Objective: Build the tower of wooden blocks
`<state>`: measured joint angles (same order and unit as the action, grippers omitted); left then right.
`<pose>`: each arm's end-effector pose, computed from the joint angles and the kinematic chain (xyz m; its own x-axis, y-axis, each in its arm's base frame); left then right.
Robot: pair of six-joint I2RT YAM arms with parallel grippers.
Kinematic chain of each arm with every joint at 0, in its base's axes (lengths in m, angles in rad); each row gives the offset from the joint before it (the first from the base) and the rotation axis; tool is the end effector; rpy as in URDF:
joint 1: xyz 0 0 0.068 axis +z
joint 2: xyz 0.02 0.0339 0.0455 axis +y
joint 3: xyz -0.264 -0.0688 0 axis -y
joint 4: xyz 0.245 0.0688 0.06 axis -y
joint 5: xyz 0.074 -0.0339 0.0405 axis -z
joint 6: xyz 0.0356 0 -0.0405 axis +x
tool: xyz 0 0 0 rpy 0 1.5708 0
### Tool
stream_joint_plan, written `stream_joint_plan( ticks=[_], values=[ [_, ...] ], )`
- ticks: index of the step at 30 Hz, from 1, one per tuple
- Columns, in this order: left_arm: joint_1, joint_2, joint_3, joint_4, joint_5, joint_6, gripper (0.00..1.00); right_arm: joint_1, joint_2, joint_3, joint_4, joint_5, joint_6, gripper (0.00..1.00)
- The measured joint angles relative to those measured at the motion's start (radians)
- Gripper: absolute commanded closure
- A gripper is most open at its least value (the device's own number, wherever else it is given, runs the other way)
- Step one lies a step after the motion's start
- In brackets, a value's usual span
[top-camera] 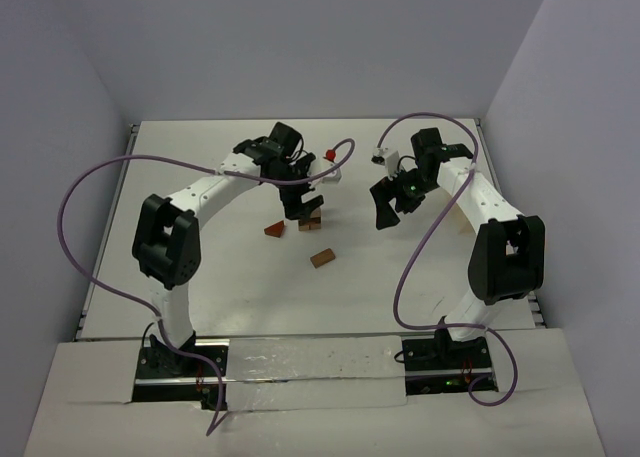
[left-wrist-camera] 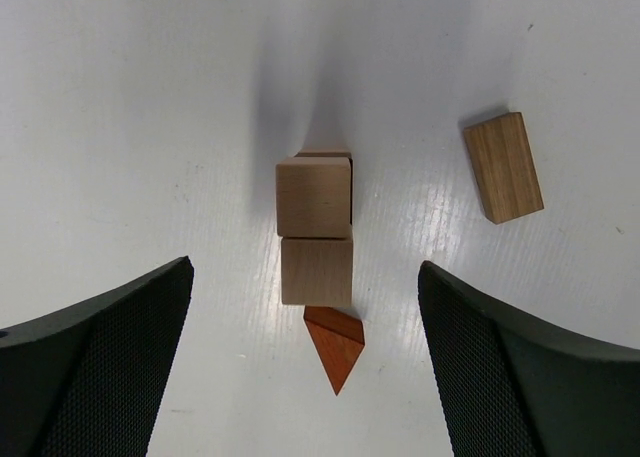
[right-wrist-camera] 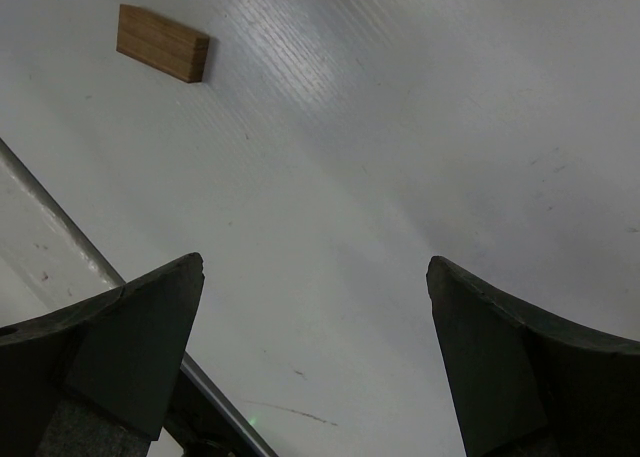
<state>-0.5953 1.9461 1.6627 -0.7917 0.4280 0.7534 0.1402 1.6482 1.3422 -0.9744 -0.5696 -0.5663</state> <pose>0.3390 -0.2474 0.2546 -0.0704 0.7994 -0.5967 0.9896 0.1312 0.0591 0.3160 0.0640 0.2605 -0.6555 -0.5488 -0.5189 -0.7373 0.6136 0.2824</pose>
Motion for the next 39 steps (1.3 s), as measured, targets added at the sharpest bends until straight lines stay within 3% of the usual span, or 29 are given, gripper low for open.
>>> stream_joint_plan(
  ticks=[8, 14, 18, 21, 23, 28, 33, 39],
  values=[
    [0.026, -0.248, -0.042, 0.018, -0.003, -0.058, 0.01, 0.0, 0.0, 0.0, -0.002, 0.0, 0.0, 0.0],
    [0.04, -0.566, -0.274, 0.192, -0.066, -0.29, 0.01, 0.0, -0.001, 0.001, -0.006, 0.004, 0.0, 0.0],
    [0.038, -0.63, -0.316, 0.227, -0.024, -0.429, 0.05, 0.0, -0.009, 0.001, -0.004, 0.01, 0.002, 0.0],
    [-0.007, -0.67, -0.435, 0.297, -0.026, -0.511, 0.09, 0.0, -0.022, 0.0, 0.002, 0.024, 0.008, 0.0],
    [-0.082, -0.682, -0.531, 0.33, -0.081, -0.543, 0.02, 0.0, -0.033, 0.0, 0.008, 0.034, 0.012, 0.0],
    [-0.257, -0.643, -0.688, 0.392, -0.229, -0.575, 0.02, 0.0, -0.057, 0.0, 0.016, 0.056, 0.024, 0.0],
    [-0.307, -0.566, -0.712, 0.478, -0.343, -0.588, 0.34, -0.004, -0.061, 0.0, 0.021, 0.066, 0.028, 0.0],
    [-0.324, -0.377, -0.678, 0.55, -0.393, -0.593, 0.41, -0.006, -0.061, -0.001, 0.024, 0.079, 0.031, 0.0]
  ],
)
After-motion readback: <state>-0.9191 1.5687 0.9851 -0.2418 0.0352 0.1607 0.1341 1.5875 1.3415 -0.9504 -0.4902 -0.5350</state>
